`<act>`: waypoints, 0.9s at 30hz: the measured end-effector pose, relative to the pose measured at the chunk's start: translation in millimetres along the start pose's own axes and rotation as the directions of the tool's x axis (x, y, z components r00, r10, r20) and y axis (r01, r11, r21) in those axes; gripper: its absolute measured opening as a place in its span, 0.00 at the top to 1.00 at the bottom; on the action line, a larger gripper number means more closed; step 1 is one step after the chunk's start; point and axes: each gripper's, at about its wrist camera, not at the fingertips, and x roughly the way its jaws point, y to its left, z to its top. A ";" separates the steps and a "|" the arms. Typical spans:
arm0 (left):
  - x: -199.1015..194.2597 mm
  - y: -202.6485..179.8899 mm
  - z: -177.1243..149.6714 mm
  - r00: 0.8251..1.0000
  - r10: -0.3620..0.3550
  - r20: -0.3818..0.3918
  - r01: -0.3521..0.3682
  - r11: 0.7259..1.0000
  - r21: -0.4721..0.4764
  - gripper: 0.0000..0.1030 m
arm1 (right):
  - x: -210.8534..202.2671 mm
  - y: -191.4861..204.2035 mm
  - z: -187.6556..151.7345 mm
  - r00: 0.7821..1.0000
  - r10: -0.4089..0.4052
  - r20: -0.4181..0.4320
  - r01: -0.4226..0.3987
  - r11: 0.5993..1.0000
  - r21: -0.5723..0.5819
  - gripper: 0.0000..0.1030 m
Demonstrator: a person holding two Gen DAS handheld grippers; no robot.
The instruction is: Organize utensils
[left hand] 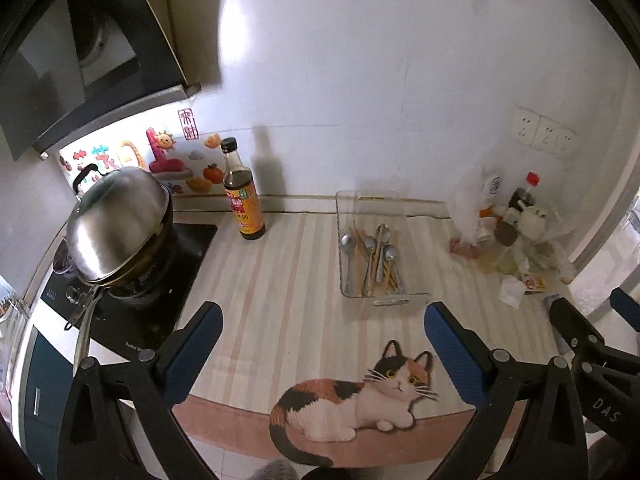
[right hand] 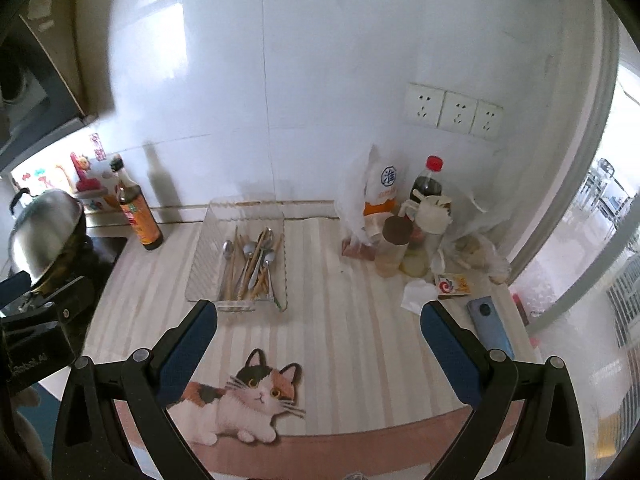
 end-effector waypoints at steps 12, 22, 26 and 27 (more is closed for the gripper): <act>-49.4 -12.1 -18.6 0.997 0.017 0.073 -0.017 1.000 0.007 0.00 | -67.6 -13.4 -14.0 0.996 0.003 0.086 -0.002 1.000 -0.008 0.00; -55.8 -19.2 -23.7 0.996 0.030 0.079 -0.030 1.000 0.004 0.00 | -74.4 -18.6 -17.6 0.997 0.004 0.081 -0.003 1.000 -0.007 0.00; -57.7 -20.6 -25.4 0.996 0.052 0.079 -0.052 0.999 -0.002 0.00 | -75.7 -18.9 -18.1 0.997 0.002 0.081 -0.001 1.000 -0.006 0.00; -58.6 -20.3 -25.9 0.995 0.058 0.082 -0.057 0.998 -0.007 0.00 | -75.5 -18.9 -18.1 0.997 0.005 0.079 -0.004 1.000 -0.009 0.00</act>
